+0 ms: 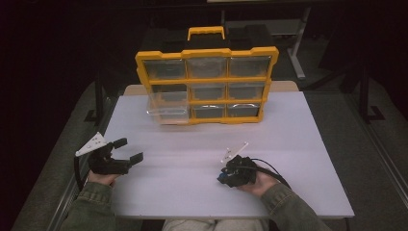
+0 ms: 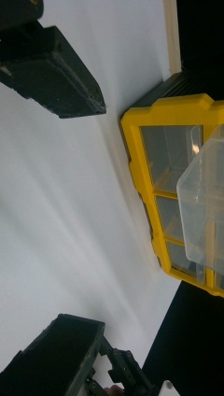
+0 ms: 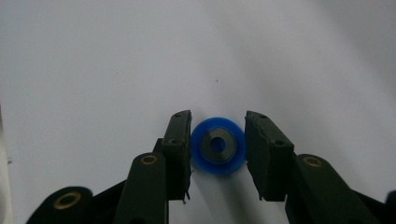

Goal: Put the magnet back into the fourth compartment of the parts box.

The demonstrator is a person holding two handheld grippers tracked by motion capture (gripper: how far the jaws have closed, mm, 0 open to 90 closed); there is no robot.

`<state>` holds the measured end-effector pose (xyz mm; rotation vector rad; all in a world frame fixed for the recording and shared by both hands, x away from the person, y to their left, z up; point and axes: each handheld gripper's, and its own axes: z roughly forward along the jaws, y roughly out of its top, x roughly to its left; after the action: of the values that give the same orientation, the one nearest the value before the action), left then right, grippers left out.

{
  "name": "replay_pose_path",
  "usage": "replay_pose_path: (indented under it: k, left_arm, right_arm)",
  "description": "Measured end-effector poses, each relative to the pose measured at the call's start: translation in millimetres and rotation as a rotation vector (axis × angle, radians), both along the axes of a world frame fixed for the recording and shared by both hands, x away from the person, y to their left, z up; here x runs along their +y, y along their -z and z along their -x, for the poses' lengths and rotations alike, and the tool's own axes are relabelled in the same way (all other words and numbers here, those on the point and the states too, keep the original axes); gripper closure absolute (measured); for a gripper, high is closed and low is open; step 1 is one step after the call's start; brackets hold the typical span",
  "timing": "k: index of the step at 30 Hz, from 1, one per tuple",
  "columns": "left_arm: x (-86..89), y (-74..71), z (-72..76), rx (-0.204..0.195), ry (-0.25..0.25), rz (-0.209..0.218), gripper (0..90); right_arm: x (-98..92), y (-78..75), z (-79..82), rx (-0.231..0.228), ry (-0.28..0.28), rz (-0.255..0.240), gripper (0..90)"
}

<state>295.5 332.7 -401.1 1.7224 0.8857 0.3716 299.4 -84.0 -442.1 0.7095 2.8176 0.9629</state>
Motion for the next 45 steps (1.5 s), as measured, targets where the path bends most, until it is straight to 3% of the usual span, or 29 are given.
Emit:
replay_pose_path:
  k: [26,36,45]
  left_arm:
    - [-0.3,0.7,0.1,0.003,0.002,0.002,0.0]
    - [-0.1,0.4,0.3,0.002,0.000,0.005,0.0]
    - [-0.4,0.4,0.2,0.002,0.000,0.005,0.0]
  right_arm:
    - [-6.1,-27.6,-5.1,0.019,0.025,-0.076,60.5]
    - [-1.6,-39.8,-6.3,0.011,-0.009,-0.062,60.5]
    - [-1.2,-56.1,-9.8,-0.009,-0.015,-0.078,60.5]
